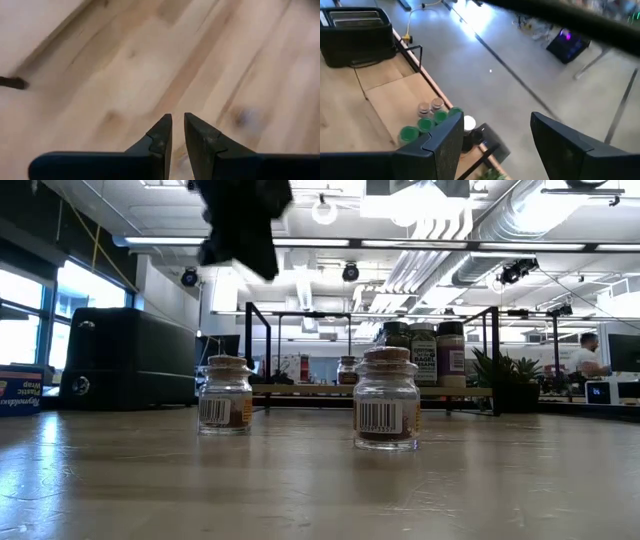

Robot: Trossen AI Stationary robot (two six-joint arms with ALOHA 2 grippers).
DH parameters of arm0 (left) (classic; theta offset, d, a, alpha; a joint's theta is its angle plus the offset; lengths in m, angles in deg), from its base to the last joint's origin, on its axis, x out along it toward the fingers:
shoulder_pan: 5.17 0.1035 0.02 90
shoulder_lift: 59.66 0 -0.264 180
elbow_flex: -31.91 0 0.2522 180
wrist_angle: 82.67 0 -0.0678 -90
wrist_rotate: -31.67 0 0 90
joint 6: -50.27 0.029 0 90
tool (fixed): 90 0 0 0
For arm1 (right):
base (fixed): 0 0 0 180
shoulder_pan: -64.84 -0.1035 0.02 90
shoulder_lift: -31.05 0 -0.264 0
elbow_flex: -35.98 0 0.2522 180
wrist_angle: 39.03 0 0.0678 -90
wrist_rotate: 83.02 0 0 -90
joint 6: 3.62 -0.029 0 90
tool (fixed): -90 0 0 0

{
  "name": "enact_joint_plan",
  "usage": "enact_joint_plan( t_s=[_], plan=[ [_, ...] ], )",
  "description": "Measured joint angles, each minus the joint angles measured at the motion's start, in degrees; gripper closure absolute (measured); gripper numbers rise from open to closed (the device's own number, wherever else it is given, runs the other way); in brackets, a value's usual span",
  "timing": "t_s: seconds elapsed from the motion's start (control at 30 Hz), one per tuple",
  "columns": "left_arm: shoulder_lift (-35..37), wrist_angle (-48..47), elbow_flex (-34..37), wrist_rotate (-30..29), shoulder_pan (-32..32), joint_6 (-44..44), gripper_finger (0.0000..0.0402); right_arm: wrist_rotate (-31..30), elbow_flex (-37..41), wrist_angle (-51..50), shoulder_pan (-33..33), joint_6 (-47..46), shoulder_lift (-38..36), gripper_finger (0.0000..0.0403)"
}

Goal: Shelf spices
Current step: Put the left brown spice bottle on the shelf and align with the other brown spice bottles

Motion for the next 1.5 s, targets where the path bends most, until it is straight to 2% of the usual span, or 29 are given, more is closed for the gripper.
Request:
enact_joint_plan(
  t_s=[0.07,0.2,0.27,0.4,0.57,0.7,0.8,1.0,1.2,1.33,1.5],
  plan=[
    [2.3,8.5,3.9,-4.5,-4.9,-6.8,0.0357,0.1,0.0,1.7,0.0,3.9,0.0,0.0178],
    [2.5,28.2,10.0,-4.3,-12.0,-8.6,0.0344,5.2,0.0,5.8,0.0,11.2,0.0,0.0178],
    [1.5,33.2,11.1,-3.1,-13.9,-9.7,0.0327,8.6,0.0,7.8,0.0,13.8,0.0,0.0178],
    [0.0,30.8,11.3,3.5,-15.2,-10.6,0.027,12.2,0.0,10.0,0.0,17.2,0.2,0.0178],
    [-1.0,25.8,11.2,9.5,-16.2,0.7,0.0188,13.2,0.0,11.4,1.4,18.4,1.3,0.0178],
    [-1.4,15.7,11.2,12.3,-16.5,2.3,0.015,14.7,0.0,8.4,3.3,19.4,1.6,0.0178],
    [-1.4,8.7,11.9,10.1,-16.7,0.5,0.014,15.2,0.0,7.9,4.7,17.5,1.7,0.0178],
    [-2.5,9.6,12.7,1.9,-16.1,-1.3,0.0137,15.7,0.0,7.3,6.8,16.4,1.6,0.0178],
    [-8.9,11.0,12.9,2.5,-16.1,6.7,0.0137,15.6,0.0,7.3,7.7,15.9,1.6,0.0178],
    [-12.0,15.7,12.9,3.2,-14.8,6.6,0.0137,15.6,0.0,7.3,7.9,16.0,1.6,0.0178],
    [-13.7,16.8,12.9,2.1,-13.5,6.5,0.0137,15.6,0.0,7.8,7.9,16.0,1.6,0.0178]
  ],
)
